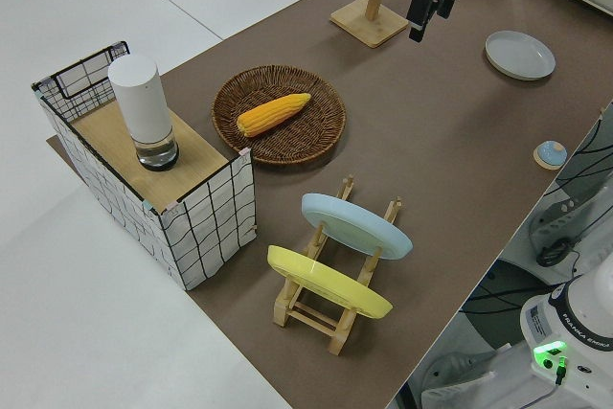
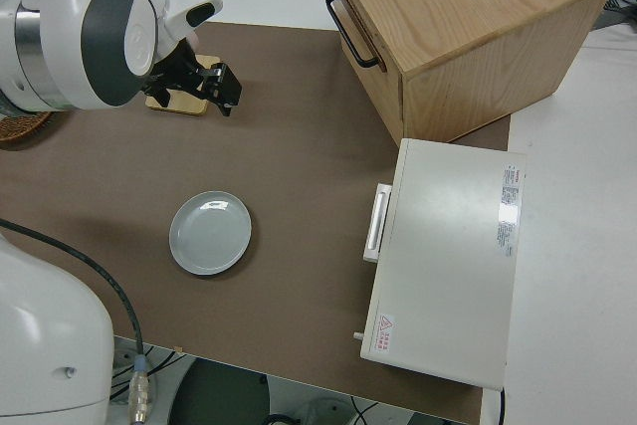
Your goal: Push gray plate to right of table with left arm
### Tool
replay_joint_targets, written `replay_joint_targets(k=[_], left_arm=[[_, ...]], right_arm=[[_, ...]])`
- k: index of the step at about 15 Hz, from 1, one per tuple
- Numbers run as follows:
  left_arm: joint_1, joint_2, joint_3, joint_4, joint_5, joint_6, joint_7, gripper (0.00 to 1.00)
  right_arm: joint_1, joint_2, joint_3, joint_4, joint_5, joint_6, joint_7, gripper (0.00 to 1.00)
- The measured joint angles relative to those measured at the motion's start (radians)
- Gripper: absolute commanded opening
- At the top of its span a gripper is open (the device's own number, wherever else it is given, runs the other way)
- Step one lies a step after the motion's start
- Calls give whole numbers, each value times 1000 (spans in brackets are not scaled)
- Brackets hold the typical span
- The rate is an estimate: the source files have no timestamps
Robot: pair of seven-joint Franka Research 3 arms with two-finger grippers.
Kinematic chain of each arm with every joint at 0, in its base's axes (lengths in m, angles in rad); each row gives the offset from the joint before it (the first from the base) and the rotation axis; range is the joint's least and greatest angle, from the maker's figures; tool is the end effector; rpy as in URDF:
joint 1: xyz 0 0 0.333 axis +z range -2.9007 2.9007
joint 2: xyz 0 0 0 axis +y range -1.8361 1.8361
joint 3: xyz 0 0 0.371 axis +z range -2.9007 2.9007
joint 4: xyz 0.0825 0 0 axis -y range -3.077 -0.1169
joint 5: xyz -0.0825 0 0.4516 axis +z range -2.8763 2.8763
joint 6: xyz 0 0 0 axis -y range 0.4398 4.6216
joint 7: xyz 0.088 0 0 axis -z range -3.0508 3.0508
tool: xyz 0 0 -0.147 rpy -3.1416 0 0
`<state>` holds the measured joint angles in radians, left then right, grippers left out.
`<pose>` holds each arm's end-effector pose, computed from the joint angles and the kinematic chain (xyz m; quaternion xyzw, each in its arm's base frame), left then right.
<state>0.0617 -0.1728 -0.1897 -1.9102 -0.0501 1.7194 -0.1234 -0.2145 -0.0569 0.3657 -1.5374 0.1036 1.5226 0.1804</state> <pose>0.5564 -0.0844 0.5687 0.9999 0.0032 -0.0114 0.0072 0.5887 0.1124 0.6860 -0.9989 0.0112 -0.0120 0.0441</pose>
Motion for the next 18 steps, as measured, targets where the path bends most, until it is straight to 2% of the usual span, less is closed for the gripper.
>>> replay_joint_targets(k=[6,9,12,18], left_arm=[[1,0,13,1,0,0,0,991],[1,-1,23,42,0,0,0,991],[1,-3,20,78,0,-2,0,991],[1,-2,19,80,0,-3,0,991]], right_arm=[[0,0,0,0,0,0,0,996],[0,0,0,0,0,0,0,996],[0,0,0,0,0,0,0,996],[0,0,0,0,0,0,0,996]])
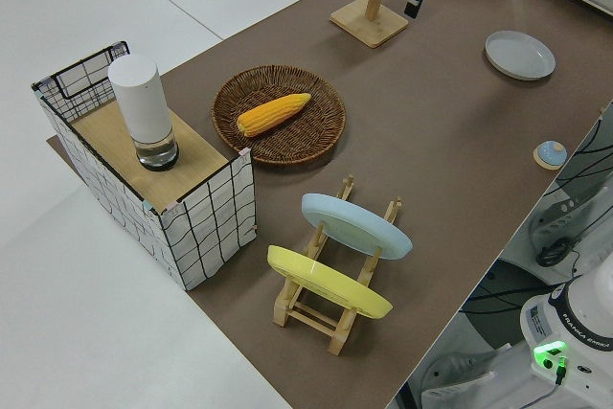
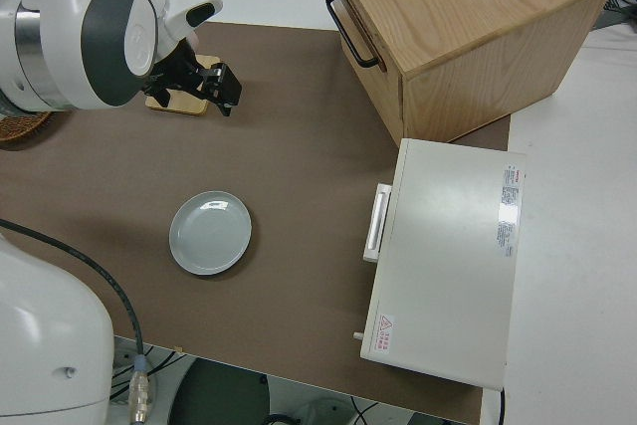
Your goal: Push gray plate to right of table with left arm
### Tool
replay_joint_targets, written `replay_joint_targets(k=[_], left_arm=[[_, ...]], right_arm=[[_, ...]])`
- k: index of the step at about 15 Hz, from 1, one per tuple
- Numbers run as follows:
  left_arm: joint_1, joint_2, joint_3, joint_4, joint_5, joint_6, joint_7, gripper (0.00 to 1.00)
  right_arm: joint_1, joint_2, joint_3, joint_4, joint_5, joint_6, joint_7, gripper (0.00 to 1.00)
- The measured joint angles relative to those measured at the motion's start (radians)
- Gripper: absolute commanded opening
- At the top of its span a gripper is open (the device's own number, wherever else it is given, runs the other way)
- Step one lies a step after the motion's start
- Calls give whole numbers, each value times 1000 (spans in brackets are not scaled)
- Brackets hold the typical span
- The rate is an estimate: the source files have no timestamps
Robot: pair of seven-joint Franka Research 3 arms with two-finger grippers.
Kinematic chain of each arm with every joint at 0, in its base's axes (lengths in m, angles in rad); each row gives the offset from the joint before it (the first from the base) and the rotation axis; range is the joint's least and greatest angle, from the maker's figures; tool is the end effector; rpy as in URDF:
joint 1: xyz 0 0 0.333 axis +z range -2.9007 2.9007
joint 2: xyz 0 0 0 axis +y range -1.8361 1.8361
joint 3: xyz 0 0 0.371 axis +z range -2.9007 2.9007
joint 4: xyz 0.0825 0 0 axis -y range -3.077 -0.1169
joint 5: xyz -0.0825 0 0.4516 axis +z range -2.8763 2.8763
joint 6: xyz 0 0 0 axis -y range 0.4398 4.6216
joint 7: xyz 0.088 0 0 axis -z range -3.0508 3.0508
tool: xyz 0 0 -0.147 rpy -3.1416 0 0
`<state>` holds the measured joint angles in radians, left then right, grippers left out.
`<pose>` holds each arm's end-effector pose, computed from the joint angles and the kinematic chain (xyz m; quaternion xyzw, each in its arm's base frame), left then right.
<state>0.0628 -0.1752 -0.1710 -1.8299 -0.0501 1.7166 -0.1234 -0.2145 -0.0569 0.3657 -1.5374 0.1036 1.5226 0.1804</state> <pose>0.5664 -0.0751 0.6142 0.9994 0.0113 0.0284 0.0134 0.5887 0.1124 0.6860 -0.9989 0.0112 -0.0120 0.0441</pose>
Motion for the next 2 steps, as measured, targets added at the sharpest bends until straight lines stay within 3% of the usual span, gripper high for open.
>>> replay_joint_targets(k=[2], left_arm=[[0,0,0,0,0,0,0,991]], right_arm=[[0,0,0,0,0,0,0,996]])
